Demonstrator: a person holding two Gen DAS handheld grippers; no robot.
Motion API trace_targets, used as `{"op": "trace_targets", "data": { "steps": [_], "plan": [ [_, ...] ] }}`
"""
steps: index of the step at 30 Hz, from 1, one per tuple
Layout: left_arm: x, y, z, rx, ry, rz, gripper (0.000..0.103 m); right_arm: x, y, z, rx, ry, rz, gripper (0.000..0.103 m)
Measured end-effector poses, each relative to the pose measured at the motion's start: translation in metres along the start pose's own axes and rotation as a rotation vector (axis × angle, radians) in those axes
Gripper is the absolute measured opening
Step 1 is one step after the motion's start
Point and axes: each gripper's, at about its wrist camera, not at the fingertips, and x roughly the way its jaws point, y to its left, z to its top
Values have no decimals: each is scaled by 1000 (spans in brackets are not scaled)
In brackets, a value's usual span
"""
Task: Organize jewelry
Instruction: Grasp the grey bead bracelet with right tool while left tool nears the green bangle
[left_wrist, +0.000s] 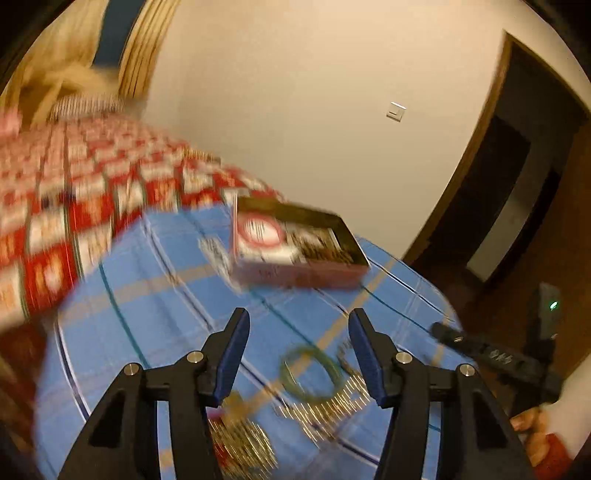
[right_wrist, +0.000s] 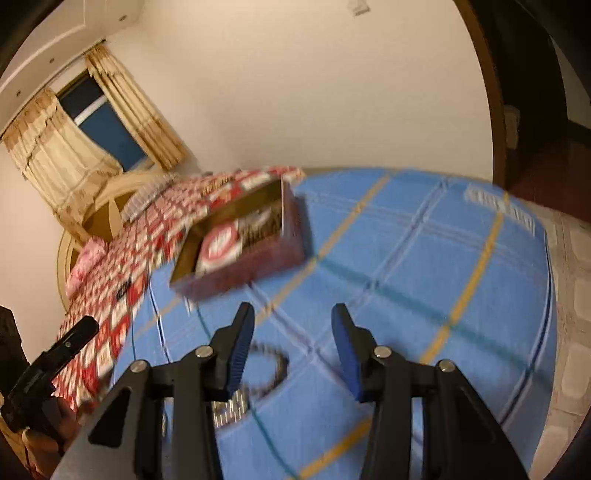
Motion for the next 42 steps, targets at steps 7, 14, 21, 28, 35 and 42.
{"op": "trace_targets", "data": {
  "steps": [7,14,21,28,35,42],
  "plan": [
    [-12,8,-29,-101,15,-22,60,-5,20,-23,-85,38,-13,48],
    [-9,12,-37,-122,31,24,60,0,22,-34,-144,61,-44,41],
    [10,10,-21,-32,70,75,60,33,38,-31,-301,115,-108,41],
    [24,11,-16,7,106,95,60,58,41,-30,-341,155,-148,40],
    [50,0,-17,54,184,107,60,77,52,-37,-463,232,-243,17],
    [72,-12,-20,112,241,132,60,64,44,-33,-431,218,-204,9]
  ]
}}
